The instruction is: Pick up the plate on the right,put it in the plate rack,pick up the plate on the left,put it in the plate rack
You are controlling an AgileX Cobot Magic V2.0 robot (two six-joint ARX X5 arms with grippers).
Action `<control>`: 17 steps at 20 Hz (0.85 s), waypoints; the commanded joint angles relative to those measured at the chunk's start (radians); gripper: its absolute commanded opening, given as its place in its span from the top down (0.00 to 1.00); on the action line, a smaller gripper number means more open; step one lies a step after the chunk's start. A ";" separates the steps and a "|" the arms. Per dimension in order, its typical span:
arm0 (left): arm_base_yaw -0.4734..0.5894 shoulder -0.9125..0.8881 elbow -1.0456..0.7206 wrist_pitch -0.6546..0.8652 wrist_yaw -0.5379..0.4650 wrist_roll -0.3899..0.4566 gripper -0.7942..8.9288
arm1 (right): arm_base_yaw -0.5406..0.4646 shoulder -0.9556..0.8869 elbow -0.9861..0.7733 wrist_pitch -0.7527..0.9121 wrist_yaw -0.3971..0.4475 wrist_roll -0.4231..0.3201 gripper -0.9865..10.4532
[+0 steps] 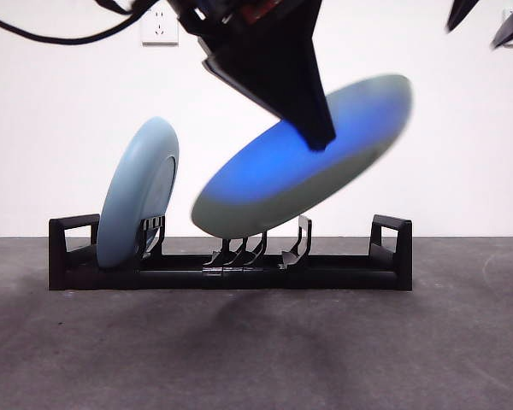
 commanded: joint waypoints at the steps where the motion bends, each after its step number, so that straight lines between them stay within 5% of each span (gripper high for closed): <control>1: 0.109 0.002 -0.005 0.129 0.172 -0.163 0.93 | -0.009 -0.031 -0.002 0.005 0.050 -0.028 0.70; 6: 0.336 0.007 -0.005 0.515 0.500 -0.467 0.93 | -0.024 -0.041 -0.002 0.005 0.048 -0.035 0.70; 11: 0.447 0.085 0.007 0.773 0.544 -0.682 0.93 | -0.024 -0.035 -0.002 0.006 0.048 -0.035 0.70; 17: 0.499 0.262 0.131 0.767 0.541 -0.692 0.93 | -0.024 -0.029 -0.002 0.006 0.049 -0.049 0.70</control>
